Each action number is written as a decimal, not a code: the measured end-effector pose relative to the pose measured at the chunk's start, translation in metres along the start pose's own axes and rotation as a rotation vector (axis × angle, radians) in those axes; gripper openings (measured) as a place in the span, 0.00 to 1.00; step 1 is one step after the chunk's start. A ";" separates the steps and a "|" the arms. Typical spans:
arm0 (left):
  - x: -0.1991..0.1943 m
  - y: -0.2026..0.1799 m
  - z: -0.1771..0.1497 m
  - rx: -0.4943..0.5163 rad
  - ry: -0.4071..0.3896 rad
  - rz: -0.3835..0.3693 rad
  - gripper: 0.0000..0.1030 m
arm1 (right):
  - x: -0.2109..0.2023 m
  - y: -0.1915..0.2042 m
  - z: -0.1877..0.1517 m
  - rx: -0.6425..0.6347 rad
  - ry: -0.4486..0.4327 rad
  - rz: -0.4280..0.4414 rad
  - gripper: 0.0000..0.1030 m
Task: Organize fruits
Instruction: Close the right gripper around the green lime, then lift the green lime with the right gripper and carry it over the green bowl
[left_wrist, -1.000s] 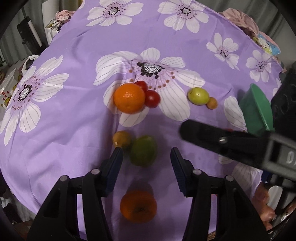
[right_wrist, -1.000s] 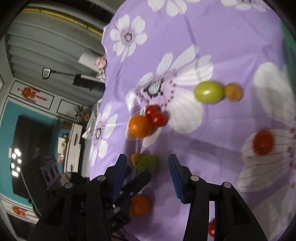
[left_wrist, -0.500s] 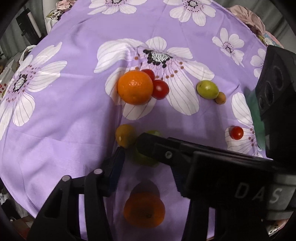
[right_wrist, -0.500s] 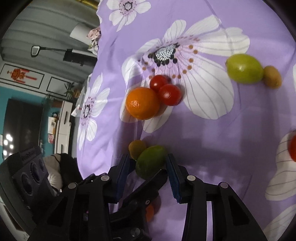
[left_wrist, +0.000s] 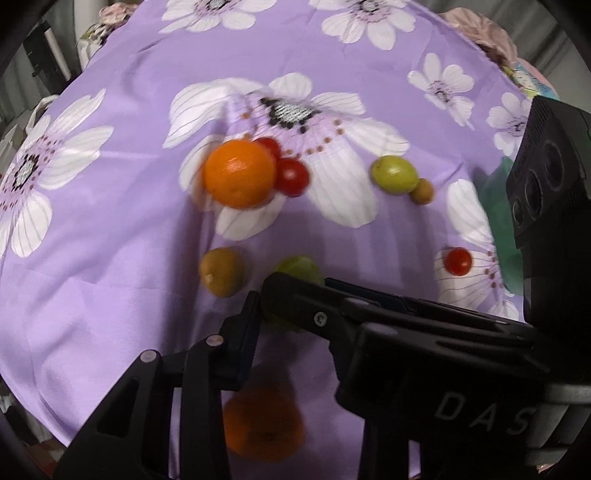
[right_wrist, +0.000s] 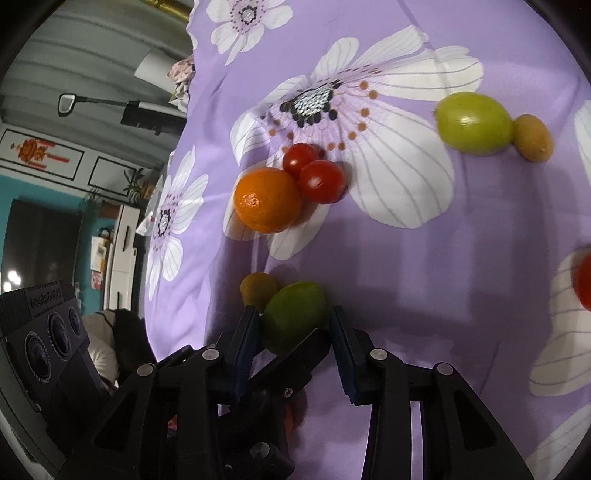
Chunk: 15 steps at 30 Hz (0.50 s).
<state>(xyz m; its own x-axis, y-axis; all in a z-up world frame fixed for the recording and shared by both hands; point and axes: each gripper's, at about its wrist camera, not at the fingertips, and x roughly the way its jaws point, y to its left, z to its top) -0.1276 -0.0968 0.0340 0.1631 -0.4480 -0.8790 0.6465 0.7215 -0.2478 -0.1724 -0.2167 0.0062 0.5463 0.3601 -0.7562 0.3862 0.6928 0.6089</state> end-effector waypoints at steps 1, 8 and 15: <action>-0.002 -0.004 -0.001 0.011 -0.015 -0.017 0.33 | -0.006 -0.001 -0.001 -0.003 -0.019 -0.011 0.40; -0.005 -0.032 -0.003 0.054 -0.108 -0.133 0.33 | -0.042 -0.003 -0.004 -0.039 -0.119 -0.104 0.40; 0.017 -0.040 0.003 0.024 -0.044 -0.165 0.33 | -0.035 -0.015 -0.002 -0.011 -0.087 -0.157 0.40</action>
<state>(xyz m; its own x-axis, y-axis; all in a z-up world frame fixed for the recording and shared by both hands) -0.1489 -0.1346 0.0305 0.0858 -0.5824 -0.8084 0.6845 0.6240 -0.3770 -0.1990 -0.2386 0.0230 0.5422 0.1917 -0.8181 0.4644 0.7431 0.4819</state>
